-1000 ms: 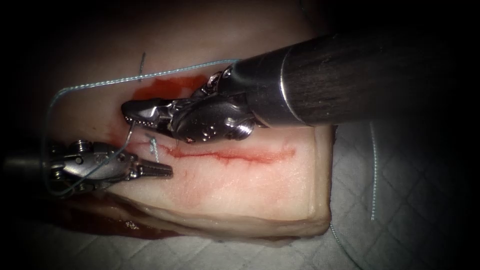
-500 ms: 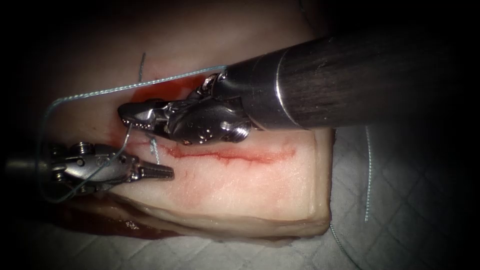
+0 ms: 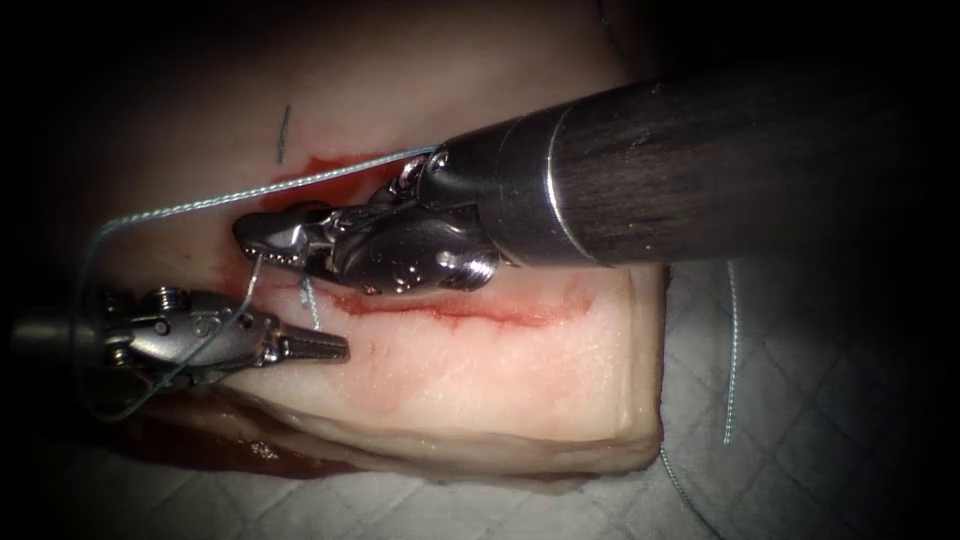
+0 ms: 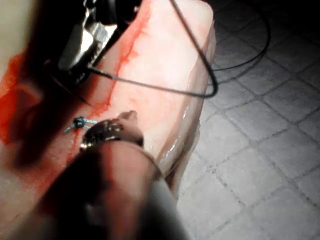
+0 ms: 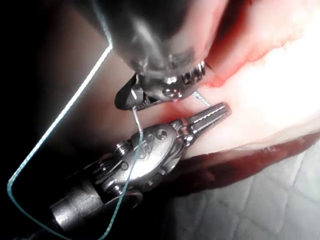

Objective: Wound Closure

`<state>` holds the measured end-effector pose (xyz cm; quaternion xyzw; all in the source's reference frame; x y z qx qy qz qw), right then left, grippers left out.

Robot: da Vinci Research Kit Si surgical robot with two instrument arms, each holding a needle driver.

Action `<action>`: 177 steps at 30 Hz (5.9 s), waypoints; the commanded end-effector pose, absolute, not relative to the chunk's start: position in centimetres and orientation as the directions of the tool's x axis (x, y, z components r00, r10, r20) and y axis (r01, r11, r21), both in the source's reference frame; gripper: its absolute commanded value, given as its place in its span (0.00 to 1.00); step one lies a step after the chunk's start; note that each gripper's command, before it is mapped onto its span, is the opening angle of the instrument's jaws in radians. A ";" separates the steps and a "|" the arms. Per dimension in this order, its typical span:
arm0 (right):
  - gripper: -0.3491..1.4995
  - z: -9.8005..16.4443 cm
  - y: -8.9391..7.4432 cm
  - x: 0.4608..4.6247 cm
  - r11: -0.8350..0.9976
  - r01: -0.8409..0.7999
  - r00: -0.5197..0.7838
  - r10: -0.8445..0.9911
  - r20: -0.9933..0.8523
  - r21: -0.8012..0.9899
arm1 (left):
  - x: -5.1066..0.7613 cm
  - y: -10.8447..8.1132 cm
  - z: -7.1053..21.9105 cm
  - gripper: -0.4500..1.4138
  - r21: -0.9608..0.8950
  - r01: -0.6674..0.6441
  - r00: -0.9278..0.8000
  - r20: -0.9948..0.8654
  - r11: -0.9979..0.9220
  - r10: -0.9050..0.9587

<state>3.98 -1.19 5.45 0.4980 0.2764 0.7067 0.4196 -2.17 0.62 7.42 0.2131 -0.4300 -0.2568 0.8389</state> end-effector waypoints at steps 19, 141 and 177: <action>0.00 5.4 -1.1 4.01 -0.616 -0.185 -0.131 0.788 0.602 0.766 | -2.25 0.4 7.7 0.00 0.543 0.293 0.644 0.495 0.787 -0.582; 0.00 5.7 -1.1 3.91 -0.690 -0.137 -0.215 0.721 0.658 0.711 | -2.35 0.4 7.6 0.00 0.539 0.311 0.624 0.505 0.783 -0.596; 0.00 5.7 -1.1 3.85 -0.868 0.132 -0.238 0.441 0.865 0.479 | -2.33 0.3 7.6 0.00 0.532 0.304 0.633 0.507 0.790 -0.585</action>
